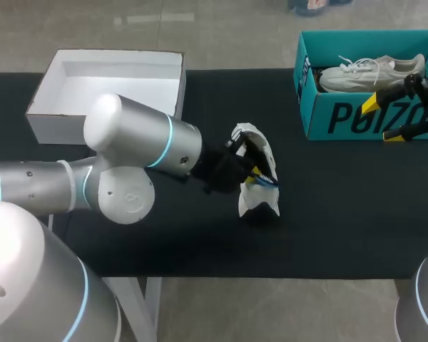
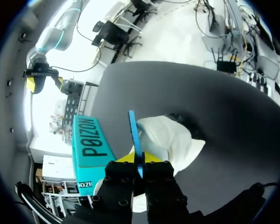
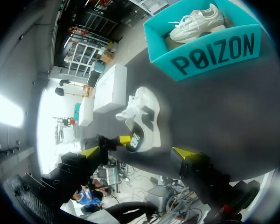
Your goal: Take the shoe out of the shoebox, open the shoe tongue, remove and reinsert the insole, then place the shoe into the shoebox
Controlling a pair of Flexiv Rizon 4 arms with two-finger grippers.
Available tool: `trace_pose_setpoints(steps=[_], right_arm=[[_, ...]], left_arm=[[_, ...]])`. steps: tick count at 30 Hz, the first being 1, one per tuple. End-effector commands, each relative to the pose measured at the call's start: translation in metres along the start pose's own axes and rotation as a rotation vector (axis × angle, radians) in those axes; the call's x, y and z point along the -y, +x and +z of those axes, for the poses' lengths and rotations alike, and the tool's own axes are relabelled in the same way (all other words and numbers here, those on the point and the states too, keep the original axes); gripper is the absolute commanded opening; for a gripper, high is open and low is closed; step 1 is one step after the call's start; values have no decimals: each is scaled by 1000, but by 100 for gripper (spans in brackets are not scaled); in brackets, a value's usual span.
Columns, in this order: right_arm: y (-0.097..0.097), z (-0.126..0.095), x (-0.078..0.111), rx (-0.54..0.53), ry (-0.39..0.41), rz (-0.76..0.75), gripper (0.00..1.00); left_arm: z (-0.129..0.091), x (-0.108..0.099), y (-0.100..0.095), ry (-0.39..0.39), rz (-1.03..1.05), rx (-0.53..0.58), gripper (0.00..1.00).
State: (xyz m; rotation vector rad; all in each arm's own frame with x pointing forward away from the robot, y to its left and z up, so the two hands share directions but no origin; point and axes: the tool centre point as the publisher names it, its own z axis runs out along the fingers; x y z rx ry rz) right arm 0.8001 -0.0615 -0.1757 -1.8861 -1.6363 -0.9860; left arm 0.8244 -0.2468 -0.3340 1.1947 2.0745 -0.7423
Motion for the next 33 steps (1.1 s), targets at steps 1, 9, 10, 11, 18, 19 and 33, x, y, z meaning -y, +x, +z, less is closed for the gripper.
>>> trace_pose_setpoints(steps=[1,9,10,11,18,19,33], right_arm=[[0,1,0,3,0,1,100],[0,1,0,3,0,1,100],[0,1,0,3,0,1,100],[0,1,0,3,0,1,100],[0,1,0,3,0,1,100],[0,1,0,3,0,1,100],[0,1,0,3,0,1,100]], left_arm=[[11,-9,2,-20,1,41,0],[28,-22,2,-100,1,84,0],[30,-24,2,-101,-11,80,0],[32,-25,2,-104,-12,84,0],[33,-32,4,-112,-42,37,16],[31,-32,4,-117,-42,40,39],[0,-4,1,-42,-14,91,0]])
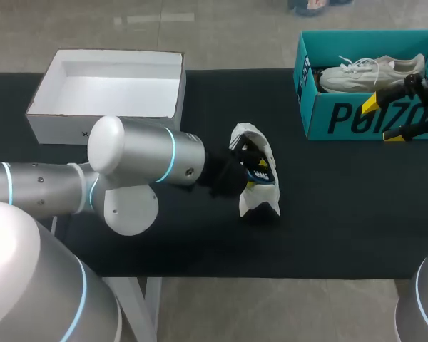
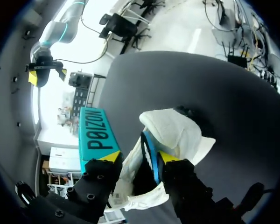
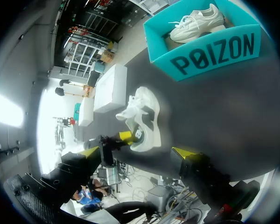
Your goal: Take the shoe out of the shoebox, open the shoe tongue, remove and reinsert the insole, then place the shoe into the shoebox
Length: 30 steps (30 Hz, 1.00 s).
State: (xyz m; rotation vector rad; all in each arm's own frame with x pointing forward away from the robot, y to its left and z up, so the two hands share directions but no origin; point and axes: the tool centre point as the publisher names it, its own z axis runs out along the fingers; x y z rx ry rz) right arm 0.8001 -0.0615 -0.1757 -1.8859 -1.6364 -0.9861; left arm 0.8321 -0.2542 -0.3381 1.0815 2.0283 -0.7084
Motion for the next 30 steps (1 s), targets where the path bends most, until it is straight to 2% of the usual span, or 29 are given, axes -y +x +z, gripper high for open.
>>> trace_pose_setpoints(steps=[1,18,25,26,27,28,29,30], right_arm=[[0,1,0,3,0,1,100],[0,1,0,3,0,1,100],[0,1,0,3,0,1,100],[0,1,0,3,0,1,100],[0,1,0,3,0,1,100],[0,1,0,3,0,1,100],[0,1,0,3,0,1,100],[0,1,0,3,0,1,100]], left_arm=[[-8,-1,5,36,8,-3,0],[22,-14,17,13,-35,-52,0],[6,-5,13,64,-88,-59,0],[3,-3,12,64,-89,-59,29],[1,-2,11,65,-88,-59,43],[-3,-1,11,70,-89,-63,67],[-4,-2,10,64,-84,-62,75],[-6,-2,10,57,-76,-63,77]])
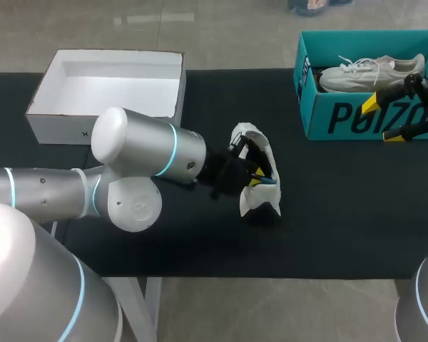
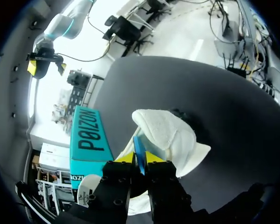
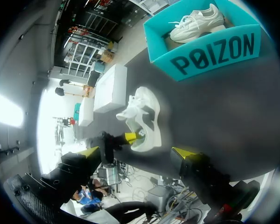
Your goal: Take the shoe out of the shoebox, open the shoe tongue, remove and reinsert the insole, then place the shoe into the shoebox
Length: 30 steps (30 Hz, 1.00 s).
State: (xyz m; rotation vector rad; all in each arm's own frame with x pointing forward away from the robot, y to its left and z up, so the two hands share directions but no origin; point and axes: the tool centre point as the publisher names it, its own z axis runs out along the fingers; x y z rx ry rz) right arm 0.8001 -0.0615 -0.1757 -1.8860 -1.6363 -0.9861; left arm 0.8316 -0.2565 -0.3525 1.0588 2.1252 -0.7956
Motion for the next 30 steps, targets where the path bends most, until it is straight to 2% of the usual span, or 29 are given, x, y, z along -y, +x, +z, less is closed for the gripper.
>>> trace_pose_setpoints(steps=[1,3,5,7,8,9,10,11,15,19,23,28,29,30], right_arm=[[0,1,0,3,0,1,100],[0,1,0,3,0,1,100],[0,1,0,3,0,1,100],[0,1,0,3,0,1,100],[0,1,0,3,0,1,100],[0,1,0,3,0,1,100],[0,1,0,3,0,1,100],[0,1,0,3,0,1,100],[0,1,0,3,0,1,100],[0,1,0,3,0,1,100],[0,1,0,3,0,1,100],[0,1,0,3,0,1,100],[0,1,0,3,0,1,100],[0,1,0,3,0,1,100]], left_arm=[[-17,-1,0,-2,13,-9,75],[-22,-2,-1,-23,26,-12,70],[-24,-4,-1,-31,28,-15,58],[-24,-5,0,-32,27,-19,42],[-24,-6,0,-32,25,-21,40],[-21,-6,1,-31,24,-24,29],[-19,-6,2,-22,21,-30,7],[-17,-6,3,-13,18,-34,0],[-10,-3,5,-2,24,-41,0],[-20,-8,-3,-7,69,-61,0],[-29,-16,-16,-19,178,-228,0],[-24,-16,-22,-10,352,-433,0],[-23,-16,-23,50,359,-501,0],[-24,-15,-25,74,378,-554,0]])
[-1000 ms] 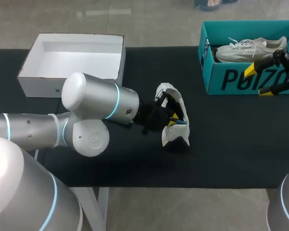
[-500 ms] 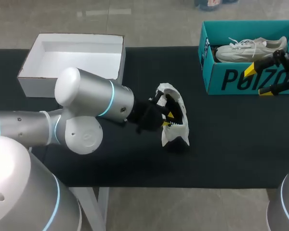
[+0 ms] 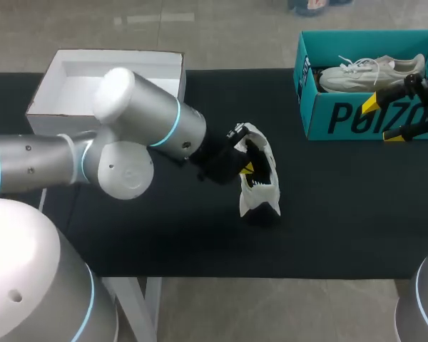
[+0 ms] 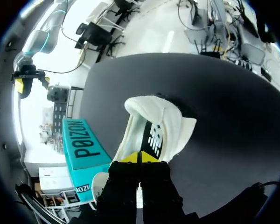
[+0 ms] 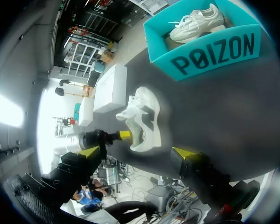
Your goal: Take the shoe out of the shoebox, open the shoe tongue, remove and reinsert the insole, then place the shoe into the shoebox
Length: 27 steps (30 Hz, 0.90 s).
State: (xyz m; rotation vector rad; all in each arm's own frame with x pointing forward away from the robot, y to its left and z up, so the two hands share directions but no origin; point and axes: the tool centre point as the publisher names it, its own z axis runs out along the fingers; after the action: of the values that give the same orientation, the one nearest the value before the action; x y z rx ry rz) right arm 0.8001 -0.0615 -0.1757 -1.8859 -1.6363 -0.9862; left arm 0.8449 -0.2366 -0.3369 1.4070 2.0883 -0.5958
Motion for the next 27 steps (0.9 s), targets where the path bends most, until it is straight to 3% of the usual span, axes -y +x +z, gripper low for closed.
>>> trace_pose_setpoints(steps=[1,3,10,13,17,27], right_arm=[[0,1,0,3,0,1,100],[0,1,0,3,0,1,100],[0,1,0,3,0,1,100],[0,1,0,3,0,1,100],[0,1,0,3,0,1,100],[0,1,0,3,0,1,100]], left_arm=[[-6,-2,-16,110,163,-388,0],[-6,-3,-19,150,210,-477,0],[-6,1,-11,125,417,-744,0],[0,1,-8,114,441,-800,0],[11,2,-7,93,421,-753,0],[27,8,5,228,366,-769,0]])
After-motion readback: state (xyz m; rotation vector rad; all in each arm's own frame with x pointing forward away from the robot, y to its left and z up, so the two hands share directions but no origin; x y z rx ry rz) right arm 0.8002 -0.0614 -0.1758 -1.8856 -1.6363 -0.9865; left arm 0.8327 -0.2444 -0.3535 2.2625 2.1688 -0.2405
